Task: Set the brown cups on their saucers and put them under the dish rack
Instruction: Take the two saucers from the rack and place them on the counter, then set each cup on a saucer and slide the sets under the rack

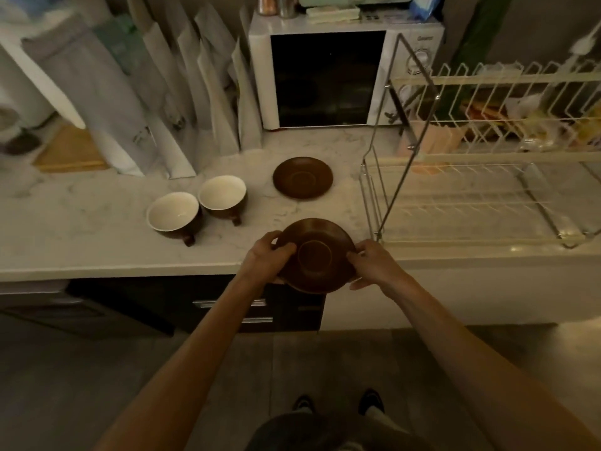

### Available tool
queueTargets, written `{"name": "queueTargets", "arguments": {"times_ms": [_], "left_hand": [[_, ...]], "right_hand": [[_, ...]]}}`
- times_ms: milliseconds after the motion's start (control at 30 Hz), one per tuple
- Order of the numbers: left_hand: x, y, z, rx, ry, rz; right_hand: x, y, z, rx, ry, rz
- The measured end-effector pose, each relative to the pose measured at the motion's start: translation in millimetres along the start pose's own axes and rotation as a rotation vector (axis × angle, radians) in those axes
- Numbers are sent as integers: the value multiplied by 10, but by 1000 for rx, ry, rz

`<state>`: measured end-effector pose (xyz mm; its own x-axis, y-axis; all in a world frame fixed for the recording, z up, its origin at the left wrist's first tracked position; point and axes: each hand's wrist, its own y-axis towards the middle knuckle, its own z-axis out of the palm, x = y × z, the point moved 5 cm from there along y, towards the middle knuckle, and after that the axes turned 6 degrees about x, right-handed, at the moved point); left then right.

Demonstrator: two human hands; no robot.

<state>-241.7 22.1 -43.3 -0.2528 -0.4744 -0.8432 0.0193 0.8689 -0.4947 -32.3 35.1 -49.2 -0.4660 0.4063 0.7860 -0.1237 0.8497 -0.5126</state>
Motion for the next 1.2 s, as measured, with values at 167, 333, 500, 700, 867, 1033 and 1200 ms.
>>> {"name": "queueTargets", "arguments": {"times_ms": [167,333,500,700,867,1033,1200], "left_hand": [[-37,229,-76,-7,-58,-22],[-27,404,-53,12,-71,-24],[-16,520,-78,19,-99,-26],[-15,607,-102,6,-117,-12],[-15,659,-130,6,-106,-8],[19,687,-147,-17,-85,-4],[113,663,-261,-41,-102,-24]], "right_hand": [[115,245,36,-97,-81,-14],[187,447,2,-175,-199,-2],[166,618,15,-169,-264,34],[97,814,29,-190,-267,43],[92,921,25,-213,-312,24],[174,893,7,-251,-444,13],[287,800,-4,-289,-682,-5]]}}
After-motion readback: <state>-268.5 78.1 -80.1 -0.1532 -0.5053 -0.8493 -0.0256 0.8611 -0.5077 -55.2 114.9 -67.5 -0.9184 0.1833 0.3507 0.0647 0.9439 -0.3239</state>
